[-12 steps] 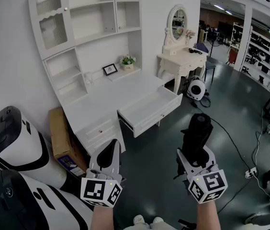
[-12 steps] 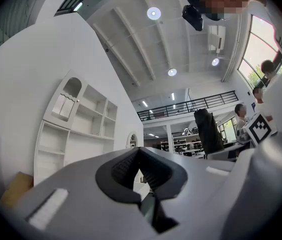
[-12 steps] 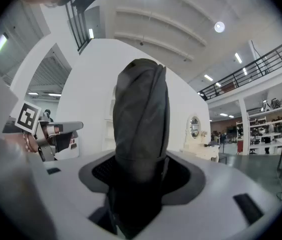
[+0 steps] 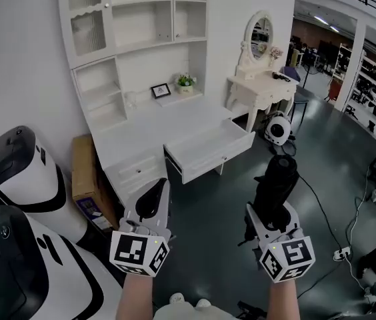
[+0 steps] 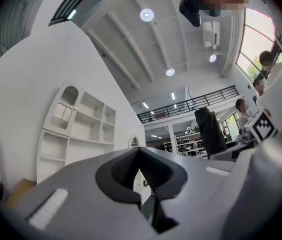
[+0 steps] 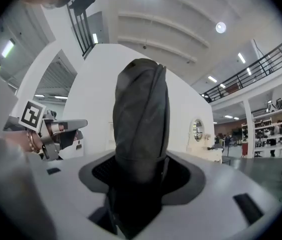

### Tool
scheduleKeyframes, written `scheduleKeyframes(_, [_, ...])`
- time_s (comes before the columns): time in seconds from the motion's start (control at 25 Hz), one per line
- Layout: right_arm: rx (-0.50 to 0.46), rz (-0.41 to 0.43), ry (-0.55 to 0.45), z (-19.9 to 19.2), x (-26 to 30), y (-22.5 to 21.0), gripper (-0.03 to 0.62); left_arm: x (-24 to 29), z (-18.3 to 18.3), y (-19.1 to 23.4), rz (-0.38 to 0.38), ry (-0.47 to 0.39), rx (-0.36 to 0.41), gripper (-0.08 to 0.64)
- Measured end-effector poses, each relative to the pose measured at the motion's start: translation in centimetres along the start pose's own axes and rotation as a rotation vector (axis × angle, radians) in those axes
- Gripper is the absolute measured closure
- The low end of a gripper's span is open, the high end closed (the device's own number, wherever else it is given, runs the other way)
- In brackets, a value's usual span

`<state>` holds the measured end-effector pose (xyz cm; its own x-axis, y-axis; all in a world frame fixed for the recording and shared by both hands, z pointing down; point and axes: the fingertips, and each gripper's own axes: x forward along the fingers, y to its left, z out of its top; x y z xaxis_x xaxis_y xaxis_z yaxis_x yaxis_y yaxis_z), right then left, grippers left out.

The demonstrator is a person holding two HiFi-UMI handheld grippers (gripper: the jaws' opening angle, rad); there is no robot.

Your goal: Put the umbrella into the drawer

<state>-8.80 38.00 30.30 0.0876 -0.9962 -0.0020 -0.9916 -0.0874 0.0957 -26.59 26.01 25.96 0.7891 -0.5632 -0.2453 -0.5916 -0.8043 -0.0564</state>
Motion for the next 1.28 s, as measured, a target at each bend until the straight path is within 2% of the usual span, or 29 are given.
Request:
scheduleKeyframes(0.16, [-0.042,0.008,-0.003,-0.3,-0.6,-0.8,0.341,0.1,0.0,-0.9,0.008,-0.003,0.029,0.551])
scheduleKeyframes(0.28, [-0.03,0.029,-0.003,-0.2,-0.6,-1.0,0.341,0.4,-0.3,-1.3,0.016,0.012,0.049,0.552])
scheduleKeyframes(0.64, [-0.029,0.0,0.001,-0.9,2.7,-4.3,0.341,5.3,-1.5,0.0,0.008,0.002,0.038,0.551])
scheduleKeyframes(1.0, [-0.004,-0.023,-0.008,-0.8,12.6,-7.9,0.341,14.3,-4.6,5.7,0.0,-0.004,0.006,0.551])
scheduleKeyframes(1.28, [0.015,-0.053,-0.024,0.0,22.0,-9.9,0.341,22.0,-6.2,11.6,-0.027,-0.01,0.01,0.551])
